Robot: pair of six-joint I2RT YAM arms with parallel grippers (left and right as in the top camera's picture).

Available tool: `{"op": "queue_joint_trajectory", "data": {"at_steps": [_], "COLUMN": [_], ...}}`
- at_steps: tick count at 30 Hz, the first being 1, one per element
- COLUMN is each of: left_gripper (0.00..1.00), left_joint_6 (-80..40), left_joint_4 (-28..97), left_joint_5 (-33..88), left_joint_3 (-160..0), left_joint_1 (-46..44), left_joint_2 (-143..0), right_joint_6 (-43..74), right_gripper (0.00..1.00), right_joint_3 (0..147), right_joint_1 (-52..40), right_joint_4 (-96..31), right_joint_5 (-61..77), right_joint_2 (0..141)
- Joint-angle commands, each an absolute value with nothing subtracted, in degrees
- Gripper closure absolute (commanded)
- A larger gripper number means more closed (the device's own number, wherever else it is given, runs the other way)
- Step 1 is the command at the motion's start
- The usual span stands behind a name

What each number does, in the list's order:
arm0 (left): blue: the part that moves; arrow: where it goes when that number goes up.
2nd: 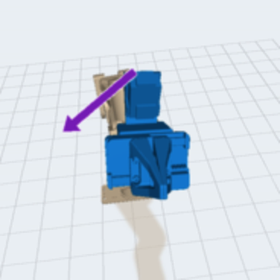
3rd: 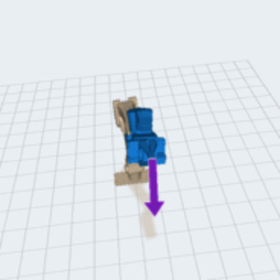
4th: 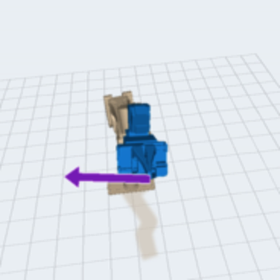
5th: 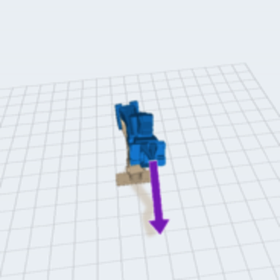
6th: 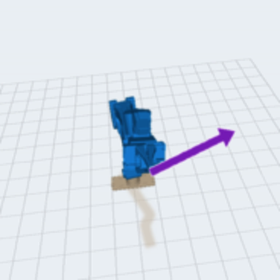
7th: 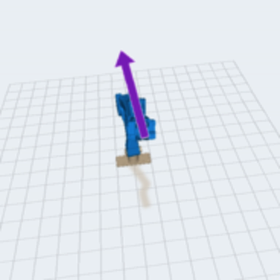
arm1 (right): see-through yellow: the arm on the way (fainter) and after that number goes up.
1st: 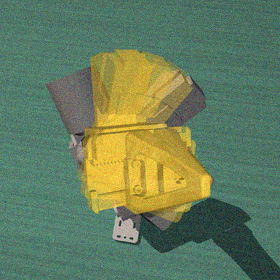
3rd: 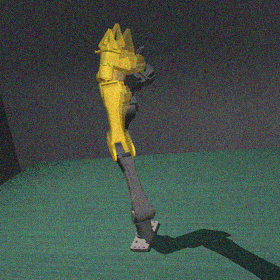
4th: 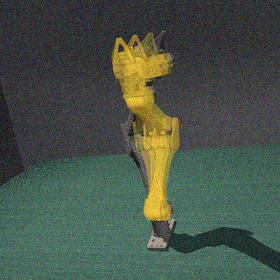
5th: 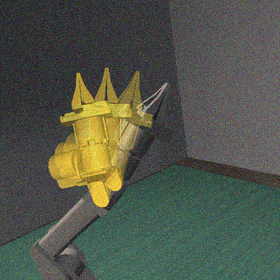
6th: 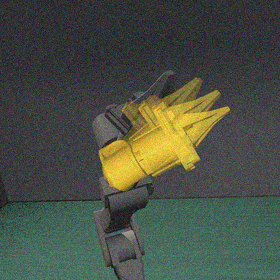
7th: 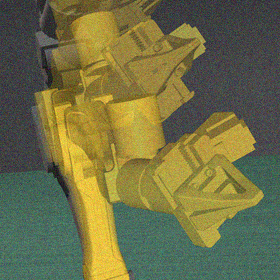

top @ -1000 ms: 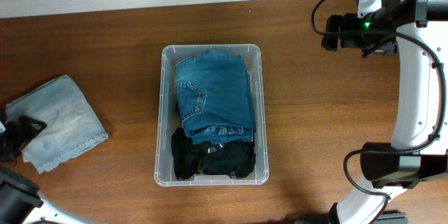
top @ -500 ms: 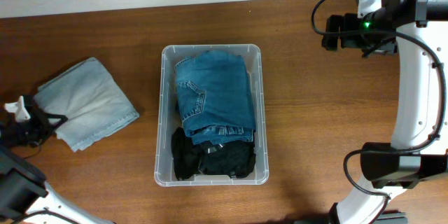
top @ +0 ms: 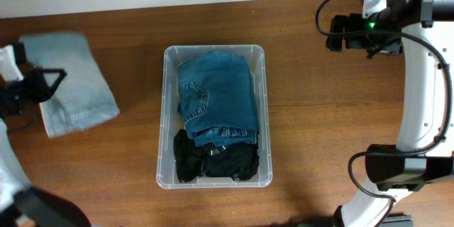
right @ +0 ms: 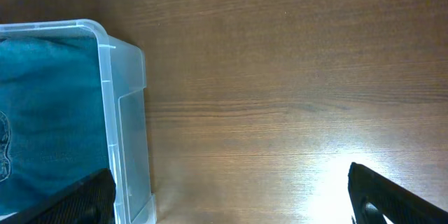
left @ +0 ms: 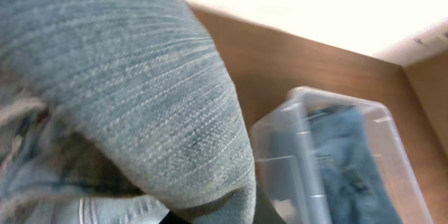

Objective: Pack container
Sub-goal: 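Lift the light-blue jeans and lay them on top in the box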

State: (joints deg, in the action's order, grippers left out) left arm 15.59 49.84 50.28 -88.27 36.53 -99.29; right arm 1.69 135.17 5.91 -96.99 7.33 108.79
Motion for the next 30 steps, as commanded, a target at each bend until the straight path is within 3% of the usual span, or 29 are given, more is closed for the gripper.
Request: {"op": "queue_joint_trajectory", "data": {"at_steps": [1, 15, 23, 30], "left_gripper": [0.99, 0.99, 0.99, 0.99], "left_joint_6": [15.4, 11.3, 9.7, -4.7], "left_joint_4": [48.8, 53.7, 65.7, 65.0], "left_joint_5": [52.2, 43.2, 43.7, 43.7], "left_joint_3": [-89.0, -89.0, -88.9, -89.0], "left_joint_1": [28.8, 4.3, -2.0, -8.1], "left_joint_2": [-85.5, -63.5, -64.4, -68.9], "right_joint_6": [2.0, 2.0, 2.0, 2.0], "right_gripper": [0.01, 0.01, 0.01, 0.01], "right_joint_3": [135.9, 135.9, 135.9, 135.9], "right_joint_1": [6.0, 6.0, 6.0, 6.0], "right_joint_4": [-97.3, -97.3, -97.3, -97.3], "right_joint_5": [7.0, 7.0, 7.0, 7.0], "right_joint_2": [108.4, 108.4, 108.4, 108.4]}}
